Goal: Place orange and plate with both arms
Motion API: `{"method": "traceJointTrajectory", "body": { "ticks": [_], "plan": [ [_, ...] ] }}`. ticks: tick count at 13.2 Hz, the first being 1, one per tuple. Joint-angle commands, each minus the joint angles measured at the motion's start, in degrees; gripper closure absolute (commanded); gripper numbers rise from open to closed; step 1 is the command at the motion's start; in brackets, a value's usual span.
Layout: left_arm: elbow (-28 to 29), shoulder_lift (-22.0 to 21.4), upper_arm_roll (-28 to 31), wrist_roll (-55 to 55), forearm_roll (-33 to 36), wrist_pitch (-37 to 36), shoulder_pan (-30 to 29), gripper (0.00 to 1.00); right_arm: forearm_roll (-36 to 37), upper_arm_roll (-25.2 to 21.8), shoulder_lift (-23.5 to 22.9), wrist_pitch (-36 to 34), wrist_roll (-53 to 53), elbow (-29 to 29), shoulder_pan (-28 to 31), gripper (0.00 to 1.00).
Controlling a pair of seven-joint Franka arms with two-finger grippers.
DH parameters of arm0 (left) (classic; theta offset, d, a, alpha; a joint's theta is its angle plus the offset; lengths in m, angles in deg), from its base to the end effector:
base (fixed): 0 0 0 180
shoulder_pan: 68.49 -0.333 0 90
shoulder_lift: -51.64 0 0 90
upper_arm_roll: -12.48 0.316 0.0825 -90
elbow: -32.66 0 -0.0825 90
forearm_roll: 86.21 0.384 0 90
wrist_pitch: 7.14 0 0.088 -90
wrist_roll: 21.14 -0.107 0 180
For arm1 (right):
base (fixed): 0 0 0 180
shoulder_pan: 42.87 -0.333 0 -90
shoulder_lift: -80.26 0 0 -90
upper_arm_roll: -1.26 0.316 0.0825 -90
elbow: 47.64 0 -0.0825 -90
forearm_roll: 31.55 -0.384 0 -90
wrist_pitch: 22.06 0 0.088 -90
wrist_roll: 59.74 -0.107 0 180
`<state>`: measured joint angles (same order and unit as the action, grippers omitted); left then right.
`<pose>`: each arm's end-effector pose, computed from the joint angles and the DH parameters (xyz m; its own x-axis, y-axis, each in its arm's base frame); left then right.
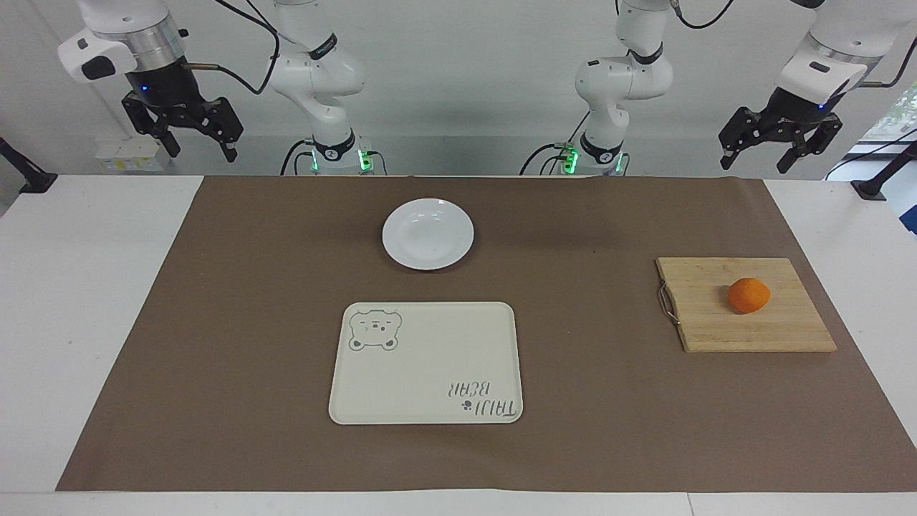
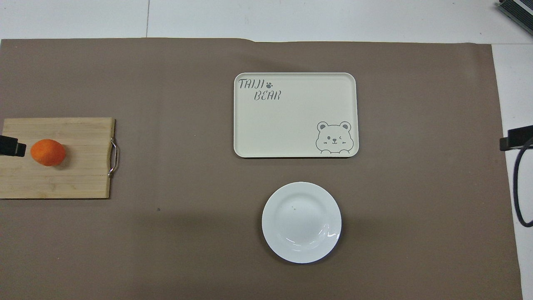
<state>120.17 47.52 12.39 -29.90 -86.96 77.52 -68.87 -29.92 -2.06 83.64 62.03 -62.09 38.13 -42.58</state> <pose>0.5219 0.0011 0.6753 0.9886 -0.1485 0.0239 -0.1487 -0.9888 0.0094 0.5233 -0.0374 0.6816 0.9938 -0.1067 0.0306 -0.1074 -0.9939 0.0235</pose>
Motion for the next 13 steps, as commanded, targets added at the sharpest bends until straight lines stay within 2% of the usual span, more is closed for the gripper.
{"method": "traceJointTrajectory", "body": {
  "ticks": [1,5,13],
  "plan": [
    [4.23,-1.94,-0.18,-1.0,0.48,3.83,-0.59,0.0,0.48,0.42,0.58,1.35,-1.61,2.02,-0.37,0.0],
    [7.4,-1.85,-0.09,-1.17,0.39,8.84,-2.79,0.0,0.39,0.42,0.84,0.73,-1.34,2.29,-0.37,0.0],
    [17.42,-0.36,-0.09,-11.17,-1.71,22.37,-10.69,0.0,0.39,0.33,1.63,1.08,-1.34,3.78,-0.11,0.0]
  ]
}}
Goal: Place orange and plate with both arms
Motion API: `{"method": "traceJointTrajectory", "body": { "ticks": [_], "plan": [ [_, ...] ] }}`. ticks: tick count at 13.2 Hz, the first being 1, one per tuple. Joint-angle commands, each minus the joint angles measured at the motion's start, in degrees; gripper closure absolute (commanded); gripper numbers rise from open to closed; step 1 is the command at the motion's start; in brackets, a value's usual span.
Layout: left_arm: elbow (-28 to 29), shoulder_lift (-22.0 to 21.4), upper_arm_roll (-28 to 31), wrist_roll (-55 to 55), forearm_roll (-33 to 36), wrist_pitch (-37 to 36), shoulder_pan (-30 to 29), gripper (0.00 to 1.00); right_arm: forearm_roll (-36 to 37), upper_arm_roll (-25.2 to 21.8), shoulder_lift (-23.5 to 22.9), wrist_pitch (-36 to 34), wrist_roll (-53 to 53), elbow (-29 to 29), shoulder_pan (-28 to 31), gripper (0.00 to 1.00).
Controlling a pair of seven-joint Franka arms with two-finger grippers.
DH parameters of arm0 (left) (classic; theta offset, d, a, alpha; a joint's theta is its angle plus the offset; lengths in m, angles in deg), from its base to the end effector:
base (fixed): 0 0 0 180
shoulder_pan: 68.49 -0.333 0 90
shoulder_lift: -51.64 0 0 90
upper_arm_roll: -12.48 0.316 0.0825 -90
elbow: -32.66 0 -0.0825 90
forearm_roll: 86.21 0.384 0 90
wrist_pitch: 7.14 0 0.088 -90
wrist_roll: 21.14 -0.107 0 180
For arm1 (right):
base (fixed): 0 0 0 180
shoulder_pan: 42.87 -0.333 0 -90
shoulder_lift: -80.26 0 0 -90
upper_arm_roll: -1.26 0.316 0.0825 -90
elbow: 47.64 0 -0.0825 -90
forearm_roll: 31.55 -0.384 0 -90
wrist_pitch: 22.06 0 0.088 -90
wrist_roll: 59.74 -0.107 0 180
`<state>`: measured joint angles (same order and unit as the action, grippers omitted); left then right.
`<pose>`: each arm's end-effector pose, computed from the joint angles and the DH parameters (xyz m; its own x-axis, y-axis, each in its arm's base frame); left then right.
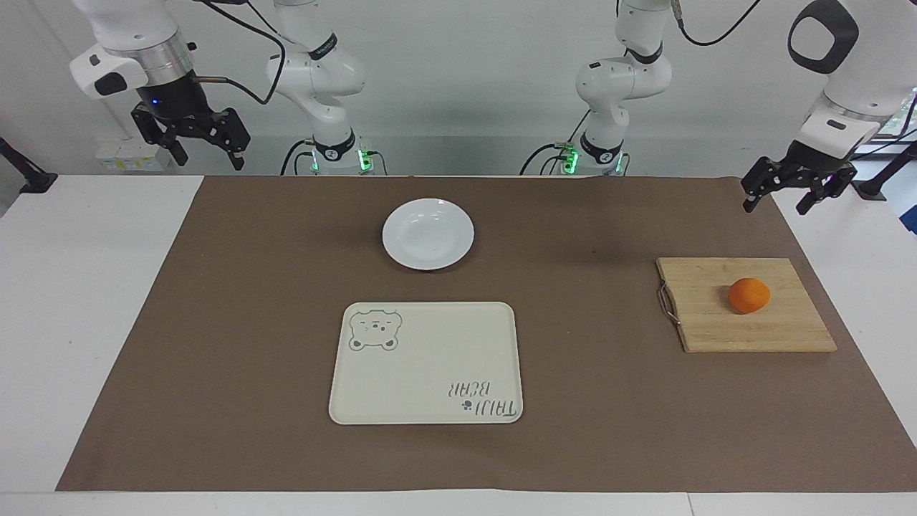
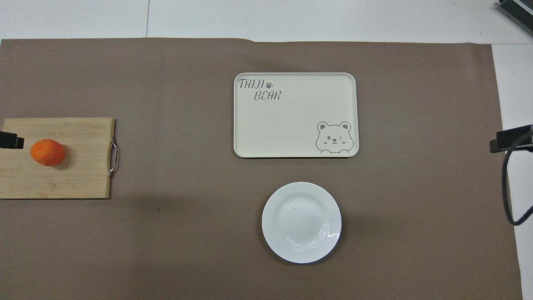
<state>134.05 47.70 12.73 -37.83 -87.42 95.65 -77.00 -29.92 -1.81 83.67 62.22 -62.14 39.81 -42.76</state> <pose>0.5435 0.0820 0.5876 0.9864 -0.1340 0.0952 -0.1340 -0.9910 -0.0064 0.5243 -0.0334 0.6686 0.9950 -0.1000 0.0052 -0.1001 -0.9947 0.0249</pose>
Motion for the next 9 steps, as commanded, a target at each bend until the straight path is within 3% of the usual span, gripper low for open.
{"method": "traceJointTrajectory", "body": {
  "ticks": [1,5,9],
  "plan": [
    [4.77,-0.29,-0.43,-4.3,-1.69,6.01,-3.09,0.0,0.39,0.09,1.59,0.81,-1.2,2.11,-0.02,0.0],
    [5.84,4.18,-0.43,-5.62,-2.22,11.46,-4.93,0.0,0.39,0.09,1.59,0.54,-1.03,2.11,0.24,0.0],
    [10.66,8.41,-0.43,-6.51,-2.22,21.12,-5.9,0.0,0.39,0.0,1.68,-0.95,-0.76,2.02,0.24,0.0]
  ]
}}
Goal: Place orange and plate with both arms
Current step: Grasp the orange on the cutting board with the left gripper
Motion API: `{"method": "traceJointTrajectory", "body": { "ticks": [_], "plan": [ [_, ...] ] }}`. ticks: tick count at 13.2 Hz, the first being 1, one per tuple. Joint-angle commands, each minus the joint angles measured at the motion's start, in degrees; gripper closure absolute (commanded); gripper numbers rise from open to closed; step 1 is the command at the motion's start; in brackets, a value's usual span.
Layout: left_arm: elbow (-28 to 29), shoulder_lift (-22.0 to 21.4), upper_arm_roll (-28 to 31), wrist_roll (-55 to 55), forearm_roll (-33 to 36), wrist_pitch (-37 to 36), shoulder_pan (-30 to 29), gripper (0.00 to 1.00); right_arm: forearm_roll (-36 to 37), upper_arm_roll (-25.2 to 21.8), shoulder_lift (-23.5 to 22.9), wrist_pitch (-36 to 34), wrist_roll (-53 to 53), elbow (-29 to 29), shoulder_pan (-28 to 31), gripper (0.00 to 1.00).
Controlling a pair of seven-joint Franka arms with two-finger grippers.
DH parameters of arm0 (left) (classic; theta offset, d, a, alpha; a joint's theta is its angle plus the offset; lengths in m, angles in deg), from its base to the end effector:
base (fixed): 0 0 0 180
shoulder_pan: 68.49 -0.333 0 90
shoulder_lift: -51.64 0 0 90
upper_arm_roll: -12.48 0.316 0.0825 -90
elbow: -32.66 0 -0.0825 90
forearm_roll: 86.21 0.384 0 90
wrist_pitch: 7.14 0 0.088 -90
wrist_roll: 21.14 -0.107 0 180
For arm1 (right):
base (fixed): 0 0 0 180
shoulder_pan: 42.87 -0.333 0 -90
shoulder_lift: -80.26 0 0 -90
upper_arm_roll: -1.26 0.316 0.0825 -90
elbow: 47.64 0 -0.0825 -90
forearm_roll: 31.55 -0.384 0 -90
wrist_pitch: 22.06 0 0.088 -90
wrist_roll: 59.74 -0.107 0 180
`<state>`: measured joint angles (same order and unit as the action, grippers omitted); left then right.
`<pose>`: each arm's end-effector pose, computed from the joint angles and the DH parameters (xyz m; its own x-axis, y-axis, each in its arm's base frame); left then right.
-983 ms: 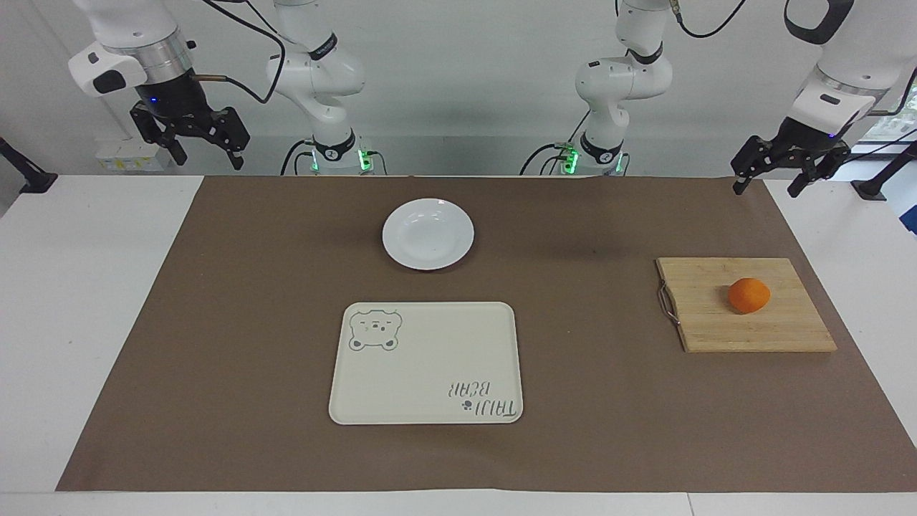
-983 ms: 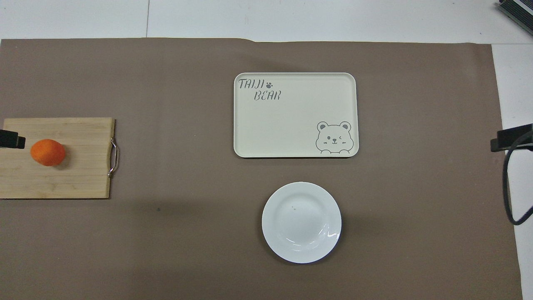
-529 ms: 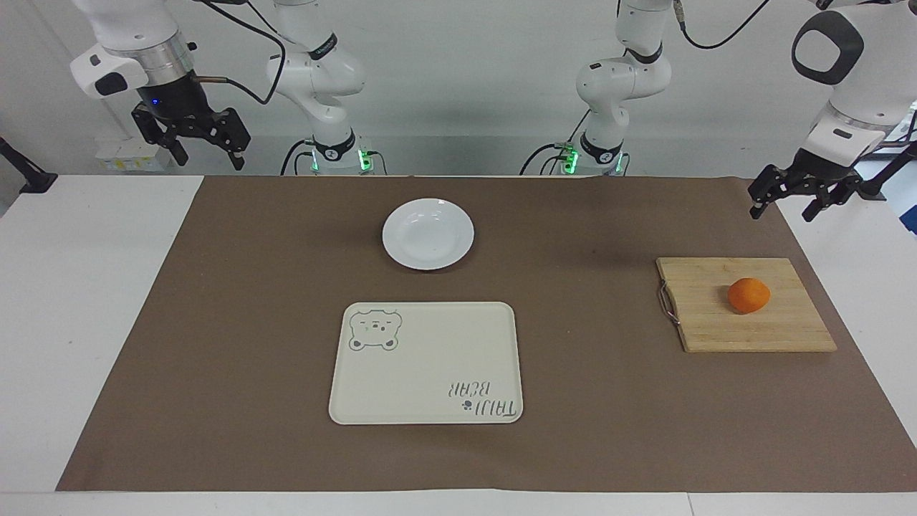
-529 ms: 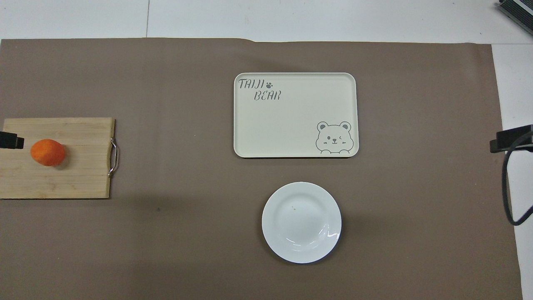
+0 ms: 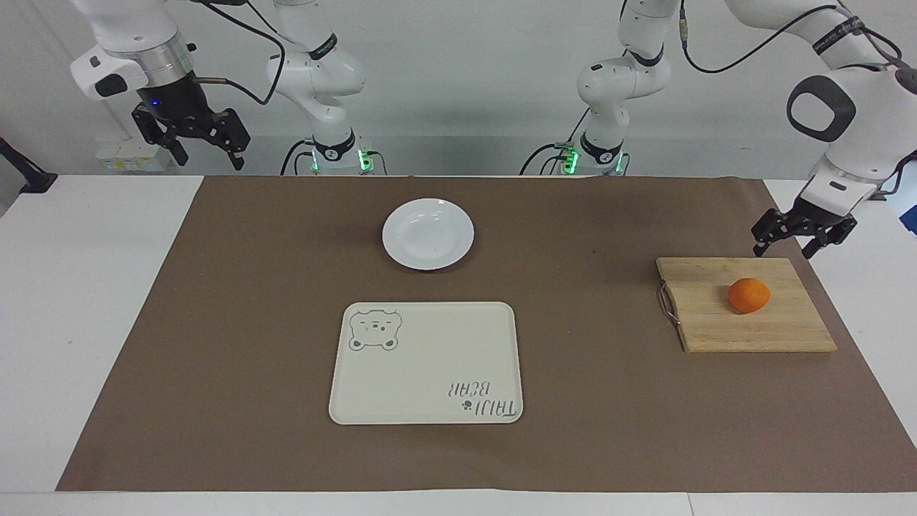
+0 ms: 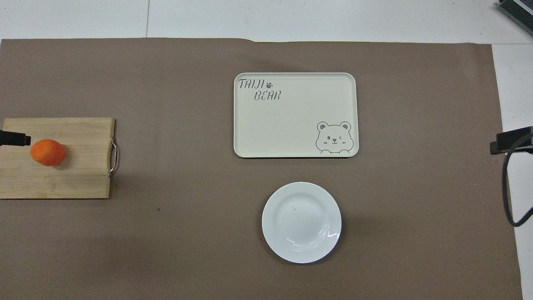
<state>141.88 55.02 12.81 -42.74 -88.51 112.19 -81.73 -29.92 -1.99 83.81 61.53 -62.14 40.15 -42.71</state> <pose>0.5712 0.1358 0.4763 0.9850 -0.1219 0.1221 -0.1217 -0.9925 -0.0089 0.5222 -0.0355 0.6661 0.9945 -0.1042 -0.0104 -0.1039 -0.9943 0.0252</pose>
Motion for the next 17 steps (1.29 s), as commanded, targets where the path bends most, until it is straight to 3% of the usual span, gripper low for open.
{"method": "traceJointTrajectory", "body": {
  "ticks": [1,8,15,16,17],
  "plan": [
    [3.36,2.67,-0.51,-2.13,-1.13,6.42,-1.27,0.0,0.48,0.18,1.46,-0.1,-0.85,1.5,0.02,0.0],
    [5.47,8.83,-0.51,-6.09,-1.13,13.02,-2.67,0.0,0.39,0.26,1.54,0.52,-0.85,1.68,-0.07,0.0],
    [7.41,9.8,-0.51,-6.09,-1.13,14.0,-3.2,0.0,0.39,0.18,1.46,1.58,-0.85,1.85,0.46,0.0],
    [7.41,9.89,-0.51,-6.0,-1.13,14.0,-3.11,0.11,0.39,0.18,1.46,1.58,-0.85,1.85,0.46,0.0],
    [7.32,9.89,-0.51,-6.0,-1.13,13.91,-3.2,0.4,0.39,0.18,1.46,1.49,-0.85,1.85,0.46,0.0]
  ]
}}
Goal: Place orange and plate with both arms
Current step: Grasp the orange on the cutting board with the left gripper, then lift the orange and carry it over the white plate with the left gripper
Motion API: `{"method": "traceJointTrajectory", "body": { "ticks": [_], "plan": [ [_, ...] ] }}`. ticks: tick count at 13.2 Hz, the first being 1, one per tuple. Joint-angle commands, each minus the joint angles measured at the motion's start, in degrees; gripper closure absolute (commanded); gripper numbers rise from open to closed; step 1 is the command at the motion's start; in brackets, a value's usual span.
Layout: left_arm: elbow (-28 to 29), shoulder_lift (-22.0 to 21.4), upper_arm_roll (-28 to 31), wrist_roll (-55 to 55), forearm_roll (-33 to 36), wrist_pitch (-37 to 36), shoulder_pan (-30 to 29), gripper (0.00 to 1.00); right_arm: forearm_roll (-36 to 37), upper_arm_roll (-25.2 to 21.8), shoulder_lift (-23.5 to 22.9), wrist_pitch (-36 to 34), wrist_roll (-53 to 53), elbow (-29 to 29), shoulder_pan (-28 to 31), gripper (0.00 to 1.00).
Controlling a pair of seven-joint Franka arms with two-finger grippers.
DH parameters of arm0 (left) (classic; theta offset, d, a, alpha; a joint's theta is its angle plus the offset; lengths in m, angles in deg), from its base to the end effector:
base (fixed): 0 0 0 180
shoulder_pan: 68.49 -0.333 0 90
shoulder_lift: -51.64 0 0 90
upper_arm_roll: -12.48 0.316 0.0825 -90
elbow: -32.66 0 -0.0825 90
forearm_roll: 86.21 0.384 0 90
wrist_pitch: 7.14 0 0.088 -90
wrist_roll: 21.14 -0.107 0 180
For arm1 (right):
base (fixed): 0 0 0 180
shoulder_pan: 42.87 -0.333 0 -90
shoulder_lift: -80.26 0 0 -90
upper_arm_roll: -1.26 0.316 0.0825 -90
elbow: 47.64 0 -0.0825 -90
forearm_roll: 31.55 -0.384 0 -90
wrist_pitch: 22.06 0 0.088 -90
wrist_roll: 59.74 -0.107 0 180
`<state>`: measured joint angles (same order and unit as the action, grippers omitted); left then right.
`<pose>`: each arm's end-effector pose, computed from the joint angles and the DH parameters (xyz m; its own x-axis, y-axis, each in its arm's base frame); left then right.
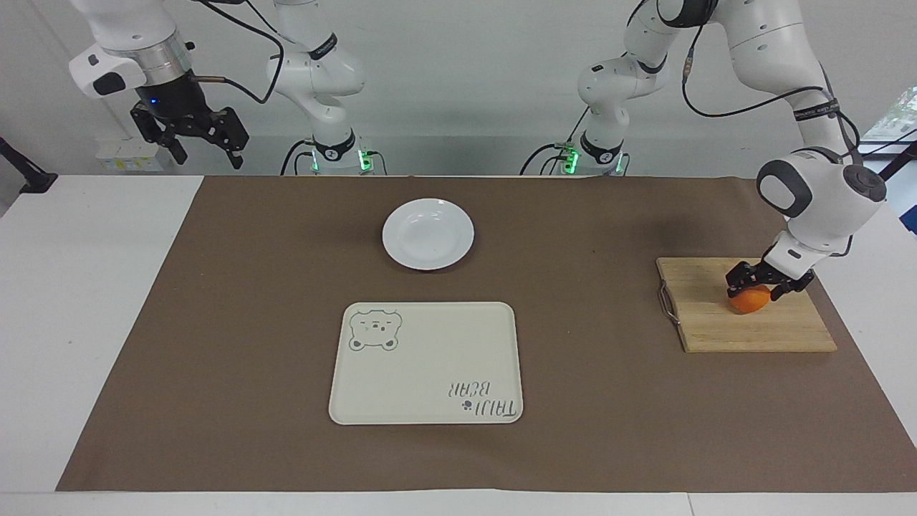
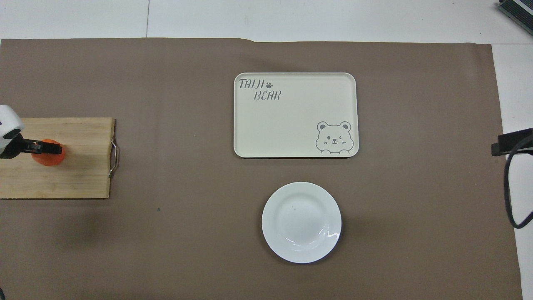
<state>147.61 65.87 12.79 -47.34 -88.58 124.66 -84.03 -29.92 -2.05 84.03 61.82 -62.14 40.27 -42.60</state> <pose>0.5777 0.1630 0.3375 0.9867 -0.1529 0.0542 -0.1536 -0.9881 0.0076 0.5214 -0.0371 0.6676 0.9942 -0.1070 -0.0036 -0.1069 -0.9940 0.0247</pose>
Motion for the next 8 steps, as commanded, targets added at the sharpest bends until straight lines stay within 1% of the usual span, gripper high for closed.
{"method": "traceJointTrajectory", "body": {
  "ticks": [1,2,3,5,7,8],
  "plan": [
    [1.24,-1.05,-0.49,-1.31,-1.06,1.18,-0.9,0.71,0.39,0.24,1.24,1.2,-0.85,1.82,0.35,0.0],
    [0.8,-1.22,-0.49,-1.31,-1.06,0.92,-0.81,0.96,0.39,0.24,1.24,1.29,-0.85,1.82,0.35,0.0],
    [0.19,-1.92,-0.49,-1.39,-1.06,0.57,-0.38,1.0,0.39,0.24,1.24,1.29,-0.85,1.82,0.44,0.0],
    [0.18,-5.07,-0.84,-1.05,-1.06,0.21,1.81,1.0,0.39,0.24,1.33,0.94,-0.85,1.82,0.35,0.0],
    [0.36,-8.24,-0.76,-0.61,-1.06,-3.37,6.54,1.0,0.39,0.24,1.42,0.58,-0.76,1.91,0.35,0.0],
    [0.36,-9.21,-0.76,-0.52,-1.06,-3.83,9.09,1.0,0.39,0.24,1.5,0.67,-0.76,1.91,0.26,0.0]
  ]
}}
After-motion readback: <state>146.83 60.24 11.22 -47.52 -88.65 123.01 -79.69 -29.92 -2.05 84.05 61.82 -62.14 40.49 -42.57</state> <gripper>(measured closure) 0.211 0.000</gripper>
